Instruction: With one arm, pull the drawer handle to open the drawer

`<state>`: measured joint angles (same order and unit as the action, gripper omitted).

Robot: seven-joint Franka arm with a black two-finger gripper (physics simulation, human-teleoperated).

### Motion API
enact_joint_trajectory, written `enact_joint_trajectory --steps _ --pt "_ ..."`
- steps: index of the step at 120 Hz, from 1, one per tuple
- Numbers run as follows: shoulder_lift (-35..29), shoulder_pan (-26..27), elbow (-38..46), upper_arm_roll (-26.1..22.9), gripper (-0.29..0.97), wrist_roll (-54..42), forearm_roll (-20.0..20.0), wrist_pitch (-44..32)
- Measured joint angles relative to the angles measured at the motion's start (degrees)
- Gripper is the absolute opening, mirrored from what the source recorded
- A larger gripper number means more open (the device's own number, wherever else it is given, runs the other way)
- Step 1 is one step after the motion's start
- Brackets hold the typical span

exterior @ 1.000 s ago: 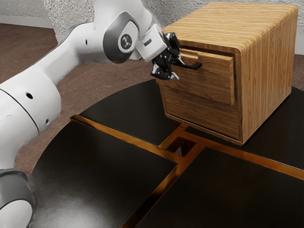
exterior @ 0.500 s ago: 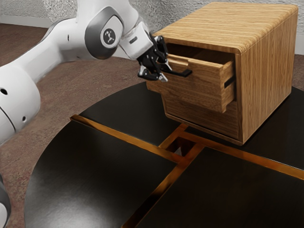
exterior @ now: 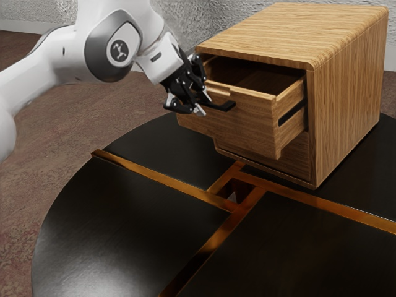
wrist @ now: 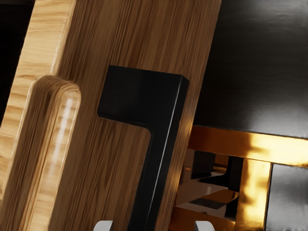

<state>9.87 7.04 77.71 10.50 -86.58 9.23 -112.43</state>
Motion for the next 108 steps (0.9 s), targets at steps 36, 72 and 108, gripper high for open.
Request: enact_joint_trajectory --steps 36,72,108 --pt "-4.4 0.9 5.7 0.0 0.13 1.2 -1.5 -0.7" --pt "-10.0 1.3 12.3 0.0 0.13 2.4 -2.5 -2.1" --pt "-15.8 1.8 17.8 0.1 0.12 3.6 -4.5 -2.9"
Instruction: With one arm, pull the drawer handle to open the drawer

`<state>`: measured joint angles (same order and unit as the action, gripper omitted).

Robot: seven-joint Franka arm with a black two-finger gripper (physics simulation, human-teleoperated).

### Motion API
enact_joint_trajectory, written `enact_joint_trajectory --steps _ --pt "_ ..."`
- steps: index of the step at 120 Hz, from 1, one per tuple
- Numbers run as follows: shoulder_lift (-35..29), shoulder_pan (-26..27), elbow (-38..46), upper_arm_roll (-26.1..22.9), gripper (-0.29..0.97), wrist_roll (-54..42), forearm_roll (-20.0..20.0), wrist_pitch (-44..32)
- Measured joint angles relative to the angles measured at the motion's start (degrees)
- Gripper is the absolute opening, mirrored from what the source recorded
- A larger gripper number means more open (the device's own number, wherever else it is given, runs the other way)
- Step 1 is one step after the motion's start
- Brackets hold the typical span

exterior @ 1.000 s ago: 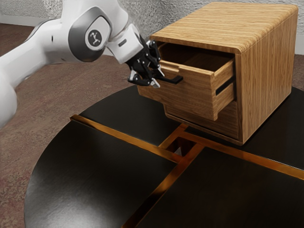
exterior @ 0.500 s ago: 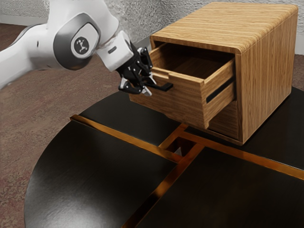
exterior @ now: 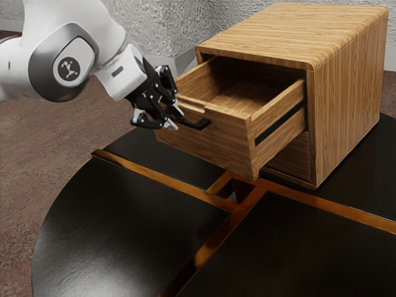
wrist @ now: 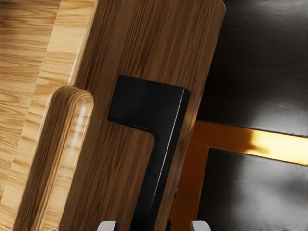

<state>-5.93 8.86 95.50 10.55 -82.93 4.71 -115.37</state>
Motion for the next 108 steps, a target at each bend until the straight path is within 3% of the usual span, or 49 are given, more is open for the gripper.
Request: enact_joint_trajectory --steps 40,48,62,72,84,108 --pt "-6.8 0.8 6.8 0.0 0.10 1.3 -0.5 -0.5" --pt "-11.0 1.6 9.8 0.0 0.15 1.6 -0.8 -0.4" --pt "-18.0 2.0 12.4 0.0 0.37 2.6 -1.8 1.1" --pt "-20.7 1.8 9.7 2.3 0.48 4.9 -2.7 4.5" --pt "-19.0 2.1 4.2 8.6 0.56 10.4 -3.0 10.9" --pt "-14.9 2.5 -1.6 10.8 0.64 22.3 -6.8 24.4"
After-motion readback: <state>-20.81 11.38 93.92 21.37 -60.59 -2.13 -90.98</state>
